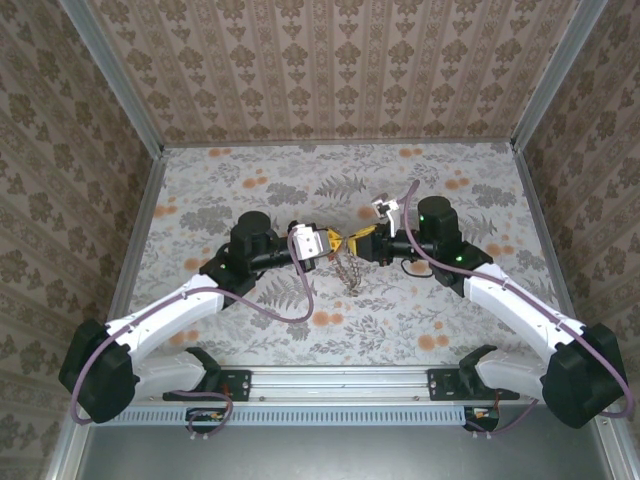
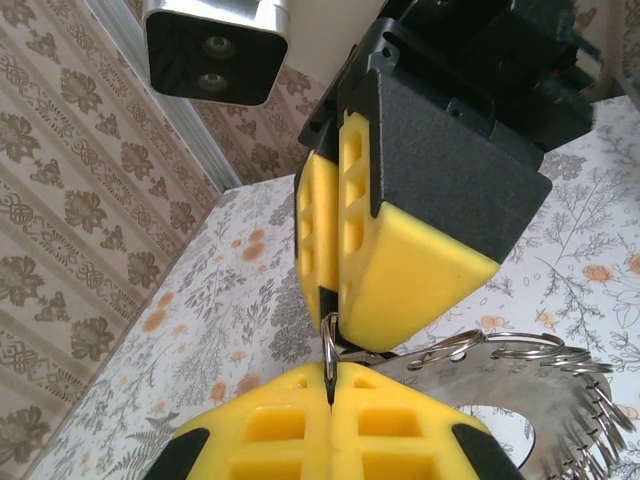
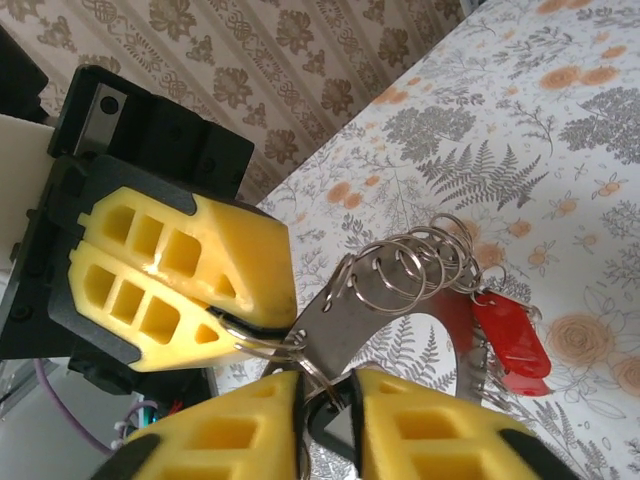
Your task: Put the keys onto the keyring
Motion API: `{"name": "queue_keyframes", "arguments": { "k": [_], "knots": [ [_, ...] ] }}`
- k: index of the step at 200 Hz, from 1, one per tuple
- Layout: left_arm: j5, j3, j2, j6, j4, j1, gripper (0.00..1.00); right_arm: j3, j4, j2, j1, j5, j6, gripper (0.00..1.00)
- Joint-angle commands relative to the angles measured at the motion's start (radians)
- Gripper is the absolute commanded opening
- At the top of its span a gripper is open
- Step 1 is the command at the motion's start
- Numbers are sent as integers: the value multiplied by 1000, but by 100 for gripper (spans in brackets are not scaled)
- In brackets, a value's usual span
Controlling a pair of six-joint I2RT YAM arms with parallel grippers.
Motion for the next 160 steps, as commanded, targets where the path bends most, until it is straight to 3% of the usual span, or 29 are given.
{"name": "queue_keyframes", "arguments": {
  "k": [1,36,62,94,118,160],
  "knots": [
    [47,-4,-29,-26,83,-1,0,13,-18,-13,-6,9,-22,31],
    [62,-6,-31,-29,86,-1,0,31,-131,-72,-7,74,-156,41],
    [84,-6,-31,-36,90,1,0,54,-261,-141,-6,130,-359,43],
    [141,-3,-28,-46,99,1,0,42,-301,-233,14,193,-595,39],
    [169,3,-20,-57,101,0,0,52,-313,-269,19,204,-691,25],
    [241,20,2,-69,102,0,0,95,-421,-254,73,195,-897,27]
  ]
}}
